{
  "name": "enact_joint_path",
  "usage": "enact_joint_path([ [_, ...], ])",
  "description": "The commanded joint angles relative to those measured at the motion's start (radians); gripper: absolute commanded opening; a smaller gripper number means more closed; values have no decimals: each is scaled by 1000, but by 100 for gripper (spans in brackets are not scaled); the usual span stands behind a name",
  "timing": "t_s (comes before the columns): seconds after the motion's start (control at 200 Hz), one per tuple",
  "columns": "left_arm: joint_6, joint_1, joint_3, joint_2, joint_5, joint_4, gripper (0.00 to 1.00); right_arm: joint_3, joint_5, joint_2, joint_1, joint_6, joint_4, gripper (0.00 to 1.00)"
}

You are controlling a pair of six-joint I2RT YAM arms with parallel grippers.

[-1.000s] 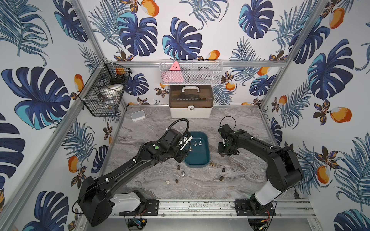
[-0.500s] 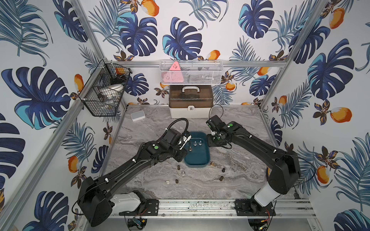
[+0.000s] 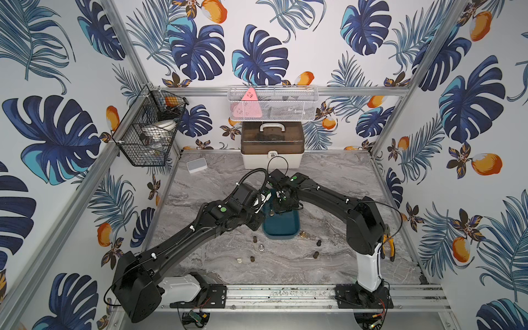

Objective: Put the chess pieces into the storage box
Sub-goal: Place the chess piece in the storage box.

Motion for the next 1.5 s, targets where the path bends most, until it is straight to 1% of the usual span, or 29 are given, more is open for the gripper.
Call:
enact_joint_path([
  [0.0,-7,4,9,2,-11,-13,47,21,26,50,2,-22,-5,0],
  [0.21,-11,9,13,8,-8,-12,47,54,44,112,1,-30,5,0],
  [0.46,-15,22,13,7,2,-8,47,54,66,127,-18,-32,49,0],
  [0.816,-16,31,11,8,12,-10,47,95,59,171,-27,-40,47,0],
  [1.016,-18,33,11,7,12,-9,47,86,63,175,-27,-39,51,0],
  [1.151,-18,33,11,10,12,-10,47,102,75,184,-26,-35,8,0],
  [1.496,-20,35,15,19,15,-11,47,117,74,163,-24,-38,-30,0],
])
